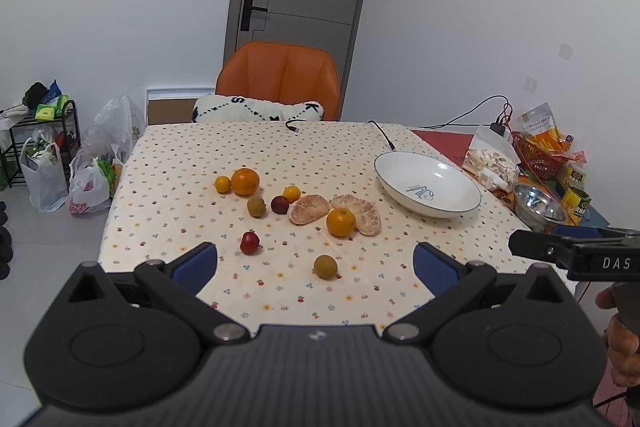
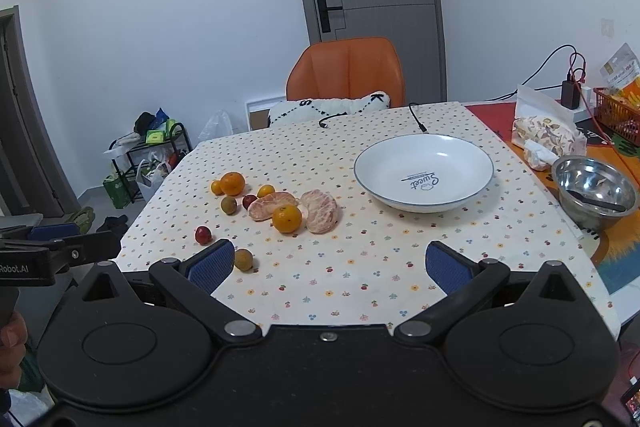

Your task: Organize fruits

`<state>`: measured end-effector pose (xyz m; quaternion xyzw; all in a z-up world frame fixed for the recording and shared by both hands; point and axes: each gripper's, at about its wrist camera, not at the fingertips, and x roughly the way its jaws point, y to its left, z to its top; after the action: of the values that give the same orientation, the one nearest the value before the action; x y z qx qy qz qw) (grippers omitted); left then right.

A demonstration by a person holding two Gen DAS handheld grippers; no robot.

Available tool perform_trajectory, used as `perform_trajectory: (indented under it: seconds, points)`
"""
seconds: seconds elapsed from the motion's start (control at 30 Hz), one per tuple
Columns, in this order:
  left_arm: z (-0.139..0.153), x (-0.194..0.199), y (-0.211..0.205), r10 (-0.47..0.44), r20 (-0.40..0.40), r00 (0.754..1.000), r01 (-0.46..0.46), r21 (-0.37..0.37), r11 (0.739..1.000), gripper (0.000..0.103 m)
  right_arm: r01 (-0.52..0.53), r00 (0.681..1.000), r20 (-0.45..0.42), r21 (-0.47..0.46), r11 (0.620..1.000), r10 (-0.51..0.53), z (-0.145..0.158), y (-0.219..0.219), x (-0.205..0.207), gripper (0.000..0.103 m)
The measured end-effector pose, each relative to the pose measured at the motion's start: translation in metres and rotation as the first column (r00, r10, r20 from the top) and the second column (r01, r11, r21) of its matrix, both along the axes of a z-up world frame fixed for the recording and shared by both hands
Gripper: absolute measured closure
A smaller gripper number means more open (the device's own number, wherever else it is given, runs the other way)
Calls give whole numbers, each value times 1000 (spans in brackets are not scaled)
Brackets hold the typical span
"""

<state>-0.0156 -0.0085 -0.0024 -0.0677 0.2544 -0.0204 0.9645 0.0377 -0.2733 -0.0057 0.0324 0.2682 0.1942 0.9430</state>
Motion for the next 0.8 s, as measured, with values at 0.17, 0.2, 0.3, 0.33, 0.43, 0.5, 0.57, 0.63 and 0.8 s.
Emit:
perform_trajectory:
  seconds: [0.17,0.2,0.3,0.33,0.43,0.5,0.57,0.63,0.8]
  points:
    - [-3,7,4,4,-6,1000,-4,-5,1000,0,-5,1000,-10,4,1000,5,-4,4,8,0]
    - [-4,9,5,4,-9,1000,-4,-8,1000,0,-6,1000,-11,5,1000,6,-5,5,9,0]
    - [-7,14,7,4,-13,1000,-5,-8,1000,0,-5,1000,-16,0,1000,5,-9,9,14,0]
    - [-8,16,7,-1,-16,1000,0,-13,1000,0,-6,1000,-18,-2,1000,5,-10,10,15,0]
    - [-11,21,8,-12,-16,1000,12,-19,1000,0,-14,1000,-25,-5,1000,14,-14,14,21,0]
    - [-13,24,6,-9,-14,1000,9,5,1000,0,-20,999,-31,-3,1000,20,-16,17,26,0]
    - [-15,28,6,-6,-15,1000,6,18,1000,0,-25,999,-39,-1,1000,25,-19,19,30,0]
    - [-18,32,8,-9,-19,1000,9,5,1000,0,-32,998,-46,10,999,33,-22,20,35,0]
    - [-25,42,13,-2,-25,1000,2,-1,1000,0,-48,997,-59,13,999,49,-30,24,45,0]
